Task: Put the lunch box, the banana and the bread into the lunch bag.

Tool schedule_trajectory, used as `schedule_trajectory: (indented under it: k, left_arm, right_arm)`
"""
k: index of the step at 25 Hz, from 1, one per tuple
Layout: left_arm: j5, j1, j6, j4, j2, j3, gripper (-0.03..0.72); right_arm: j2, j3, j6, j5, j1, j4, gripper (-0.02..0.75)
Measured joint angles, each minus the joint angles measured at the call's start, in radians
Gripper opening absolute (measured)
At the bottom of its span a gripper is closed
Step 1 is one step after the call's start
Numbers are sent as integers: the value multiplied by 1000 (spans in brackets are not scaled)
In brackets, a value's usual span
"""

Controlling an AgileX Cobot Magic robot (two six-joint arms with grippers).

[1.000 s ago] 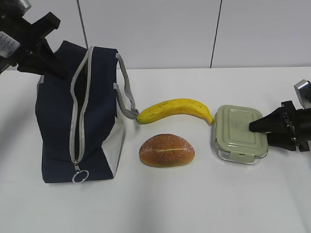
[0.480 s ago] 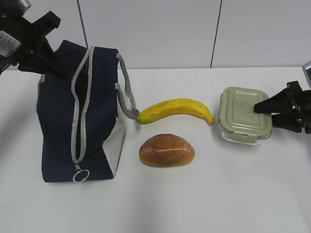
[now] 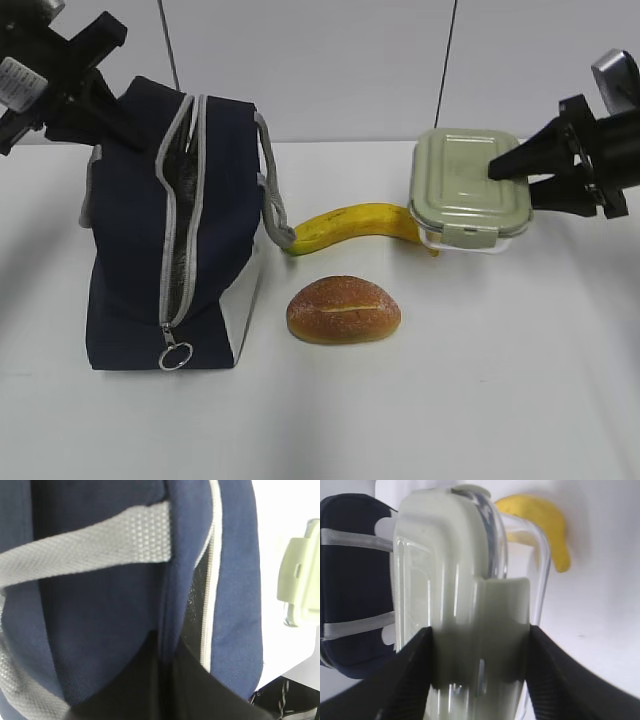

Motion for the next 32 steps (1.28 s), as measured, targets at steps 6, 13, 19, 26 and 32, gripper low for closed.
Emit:
schedule_trajectory:
  k: [6,13,19,26,32]
  left_arm:
    - [-10,0,12,-37,0,0,-3]
    - [-12,0,19,-55,0,0,-3]
    - [-12,0,23,-70,0,0,-3]
    - [-12,0,23,-72,0,0,-3]
    - [-9,0,23,-72,0,0,-3]
  right_arm:
    - [-60,-122,150,27,130,-37,401]
    - [-62,-327,295,48,281,-44,400]
    - [-58,-441,364,70,385,-44,400]
    - [25,-456,372,75,471,-41,400]
    - [118,-469,372,57,503,-62,400]
